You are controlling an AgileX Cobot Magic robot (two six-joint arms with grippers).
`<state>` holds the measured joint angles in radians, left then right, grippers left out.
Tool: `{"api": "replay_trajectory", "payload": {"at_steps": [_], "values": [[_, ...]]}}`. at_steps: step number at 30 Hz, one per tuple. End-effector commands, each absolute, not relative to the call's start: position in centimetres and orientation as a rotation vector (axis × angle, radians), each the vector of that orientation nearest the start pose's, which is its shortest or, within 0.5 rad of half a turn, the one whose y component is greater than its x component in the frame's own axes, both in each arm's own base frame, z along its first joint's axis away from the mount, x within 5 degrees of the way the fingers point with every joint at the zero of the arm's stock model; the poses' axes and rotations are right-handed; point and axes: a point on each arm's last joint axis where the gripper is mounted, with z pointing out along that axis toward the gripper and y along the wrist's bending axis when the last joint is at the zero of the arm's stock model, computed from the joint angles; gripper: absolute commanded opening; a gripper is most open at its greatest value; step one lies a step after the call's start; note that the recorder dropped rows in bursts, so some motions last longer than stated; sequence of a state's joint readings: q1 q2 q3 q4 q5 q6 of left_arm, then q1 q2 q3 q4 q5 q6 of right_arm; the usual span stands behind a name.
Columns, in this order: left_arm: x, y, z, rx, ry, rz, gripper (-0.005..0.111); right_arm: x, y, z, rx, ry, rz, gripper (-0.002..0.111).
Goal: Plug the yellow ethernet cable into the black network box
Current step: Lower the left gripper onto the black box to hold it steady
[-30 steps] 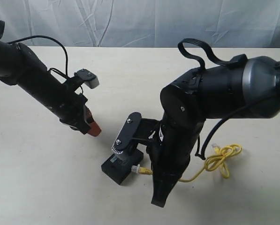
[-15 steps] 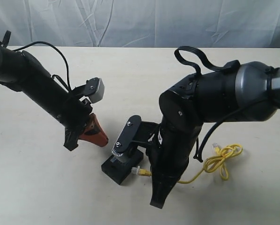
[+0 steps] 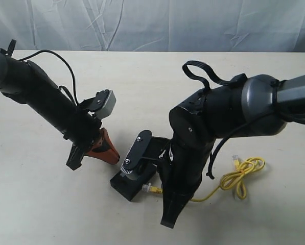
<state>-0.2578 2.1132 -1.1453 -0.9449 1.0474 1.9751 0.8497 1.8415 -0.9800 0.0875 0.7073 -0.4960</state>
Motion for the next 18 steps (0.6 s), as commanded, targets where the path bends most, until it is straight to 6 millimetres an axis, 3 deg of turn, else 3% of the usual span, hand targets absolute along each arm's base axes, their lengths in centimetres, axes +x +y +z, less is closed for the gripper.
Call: {"api": "replay_trajectory", "payload": {"at_steps": [1, 8, 18], "values": [[31.9, -15.3, 10.3, -2.337, -2.230, 1.255, 0.000, 20.6, 24.3, 13.4, -1.813, 2.426, 0.120, -0.001], [31.3, -15.4, 9.0, -2.243, -2.161, 1.383, 0.000, 20.5, 24.2, 13.4, -1.818, 2.435, 0.118, -0.001], [31.1, -15.5, 9.0, -2.223, -2.144, 1.428, 0.000, 20.6, 24.0, 13.4, -1.838, 2.433, 0.091, -0.001]]}}
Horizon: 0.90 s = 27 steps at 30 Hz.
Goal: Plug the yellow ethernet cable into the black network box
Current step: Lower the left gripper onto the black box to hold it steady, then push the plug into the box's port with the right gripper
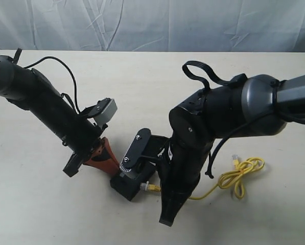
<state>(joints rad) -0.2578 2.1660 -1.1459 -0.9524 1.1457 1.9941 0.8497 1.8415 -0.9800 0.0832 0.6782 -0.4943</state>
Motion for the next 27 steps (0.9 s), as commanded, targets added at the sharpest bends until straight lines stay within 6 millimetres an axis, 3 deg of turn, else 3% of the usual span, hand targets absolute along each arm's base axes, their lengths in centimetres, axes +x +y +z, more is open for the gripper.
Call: {"api": "replay_trajectory", "payload": {"at_steps": [1, 5, 27], "values": [[31.10, -15.54, 9.02, -2.223, -2.144, 1.428, 0.000, 20.68, 23.84, 13.41, -1.826, 2.443, 0.063, -0.001], [31.11, -15.55, 9.03, -2.221, -2.147, 1.430, 0.000, 21.01, 23.55, 13.41, -1.771, 2.471, -0.006, -0.001], [31.02, -15.85, 9.45, -2.166, -2.155, 1.522, 0.000, 20.88, 23.60, 13.40, -1.764, 2.487, 0.014, -0.001]]}}
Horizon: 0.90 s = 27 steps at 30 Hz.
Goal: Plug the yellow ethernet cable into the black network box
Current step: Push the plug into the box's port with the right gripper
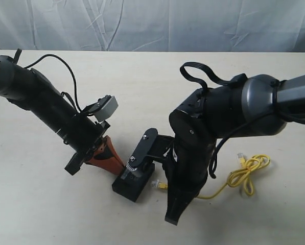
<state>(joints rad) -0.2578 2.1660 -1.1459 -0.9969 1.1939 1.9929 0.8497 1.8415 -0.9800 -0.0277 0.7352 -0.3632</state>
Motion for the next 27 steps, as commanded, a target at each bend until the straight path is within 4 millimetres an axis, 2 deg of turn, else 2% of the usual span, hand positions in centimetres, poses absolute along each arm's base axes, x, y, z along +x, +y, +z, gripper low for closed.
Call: {"api": "replay_trajectory", "payload": {"at_steps": [1, 9, 27], "values": [[31.0, -15.9, 9.4, -2.166, -2.155, 1.522, 0.000, 20.9, 23.6, 13.4, -1.759, 2.485, 0.018, -0.001], [31.0, -15.9, 9.5, -2.164, -2.159, 1.525, 0.000, 20.7, 23.8, 12.3, -1.816, 2.497, 0.026, -0.001], [31.1, -15.8, 9.4, -2.169, -2.170, 1.508, 0.000, 21.1, 23.8, 12.7, -1.882, 2.391, -0.008, -0.001]]}}
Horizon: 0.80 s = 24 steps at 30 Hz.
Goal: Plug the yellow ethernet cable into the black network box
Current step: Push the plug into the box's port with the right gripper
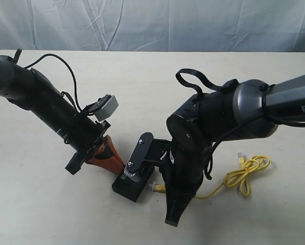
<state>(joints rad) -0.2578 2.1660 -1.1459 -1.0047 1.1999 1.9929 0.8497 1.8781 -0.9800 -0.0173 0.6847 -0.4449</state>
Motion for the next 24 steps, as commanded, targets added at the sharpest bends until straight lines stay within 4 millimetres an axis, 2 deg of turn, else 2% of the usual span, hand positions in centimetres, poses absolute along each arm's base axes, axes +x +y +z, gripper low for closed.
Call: {"api": "replay_trajectory", "payload": {"at_steps": [1, 5, 13, 20, 24], "values": [[31.10, -15.84, 9.38, -2.170, -2.168, 1.507, 0.000, 21.10, 23.80, 12.84, -1.877, 2.385, -0.006, -0.001], [31.10, -15.84, 9.38, -2.170, -2.168, 1.507, 0.000, 21.16, 23.86, 13.51, -1.859, 2.359, 0.002, -0.001], [31.10, -15.84, 9.38, -2.170, -2.168, 1.507, 0.000, 21.38, 24.13, 13.50, -1.837, 2.331, 0.014, -0.001], [31.10, -15.84, 9.38, -2.170, -2.168, 1.507, 0.000, 21.30, 24.19, 13.50, -1.707, 2.432, 0.043, -0.001], [31.10, -15.84, 9.38, -2.170, -2.168, 1.507, 0.000, 20.98, 24.50, 13.51, -1.633, 2.494, 0.123, -0.001]]}}
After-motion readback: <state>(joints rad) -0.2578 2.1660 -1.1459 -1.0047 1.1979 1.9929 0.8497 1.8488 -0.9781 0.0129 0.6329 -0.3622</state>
